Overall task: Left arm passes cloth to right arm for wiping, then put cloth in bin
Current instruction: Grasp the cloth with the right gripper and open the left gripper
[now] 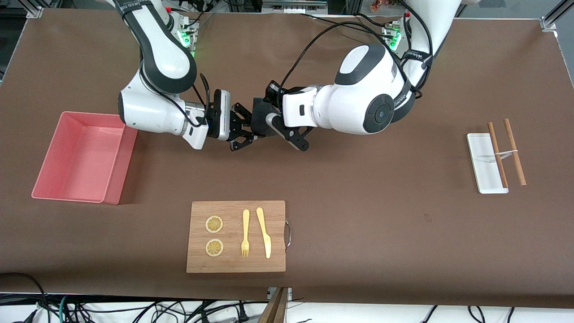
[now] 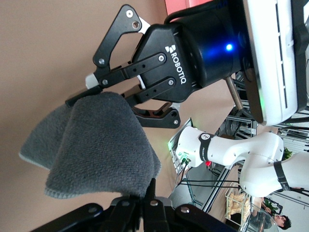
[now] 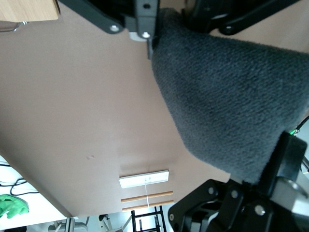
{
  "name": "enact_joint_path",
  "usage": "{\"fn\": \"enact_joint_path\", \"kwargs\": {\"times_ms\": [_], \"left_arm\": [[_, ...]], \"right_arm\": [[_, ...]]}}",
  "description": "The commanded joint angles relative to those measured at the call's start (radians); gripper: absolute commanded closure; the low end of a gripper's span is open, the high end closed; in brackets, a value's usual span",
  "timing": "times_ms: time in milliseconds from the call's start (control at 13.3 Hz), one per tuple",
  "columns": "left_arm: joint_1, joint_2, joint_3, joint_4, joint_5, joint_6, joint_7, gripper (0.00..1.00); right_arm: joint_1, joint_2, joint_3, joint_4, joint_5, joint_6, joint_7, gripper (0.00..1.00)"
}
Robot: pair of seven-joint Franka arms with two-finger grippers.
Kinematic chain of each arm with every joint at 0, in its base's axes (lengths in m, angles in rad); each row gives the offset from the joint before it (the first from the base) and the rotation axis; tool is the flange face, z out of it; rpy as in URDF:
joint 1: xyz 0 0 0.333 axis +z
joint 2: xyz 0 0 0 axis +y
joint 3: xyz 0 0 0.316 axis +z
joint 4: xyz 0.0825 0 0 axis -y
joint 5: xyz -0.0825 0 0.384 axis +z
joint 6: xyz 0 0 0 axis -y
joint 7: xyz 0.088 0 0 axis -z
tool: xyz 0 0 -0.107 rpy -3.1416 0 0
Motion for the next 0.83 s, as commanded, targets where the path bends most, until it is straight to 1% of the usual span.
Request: {"fn": "enact_joint_path", "kwargs": {"times_ms": [0,75,151,226,377,452,527,603,753], "left_arm": [[0.005,-0.005,0.001,-0.003,-0.015,0.006,0.024,1.00],[0.008,-0.005,0.001,-0.003,-0.014,0.005,0.023,1.00],[0.012,-0.007,0.001,-0.003,-0.008,0.003,0.023,0.67],[0.013,-0.015,0.002,-0.003,-0.005,0.000,0.021,0.01],[0.020,-0.024,0.005,-0.004,0.006,-0.007,0.021,0.00],[0.029,-0.024,0.007,-0.004,0.009,-0.021,0.021,0.00],[0.042,-0.024,0.011,-0.004,0.015,-0.041,0.021,0.00],[0.055,-0.036,0.011,-0.006,0.059,-0.058,0.020,0.00],[0.074,-0.064,0.010,-0.013,0.197,-0.072,0.018,0.00]], "right_arm": [[0.004,-0.007,0.001,0.006,0.011,0.022,0.023,1.00],[0.002,-0.009,0.000,0.010,0.003,0.020,0.023,1.00],[-0.001,-0.012,-0.004,0.013,-0.012,0.020,0.026,1.00],[-0.005,-0.023,-0.005,0.013,-0.031,0.019,0.036,1.00],[-0.010,-0.033,-0.036,0.012,-0.057,-0.006,0.066,1.00],[-0.012,-0.047,-0.063,0.010,-0.069,-0.045,0.084,1.00],[-0.012,-0.053,-0.095,0.012,-0.116,-0.091,0.125,1.00],[-0.012,-0.069,-0.124,0.012,-0.176,-0.136,0.186,1.00],[-0.012,-0.099,-0.180,0.012,-0.309,-0.216,0.346,1.00]]}}
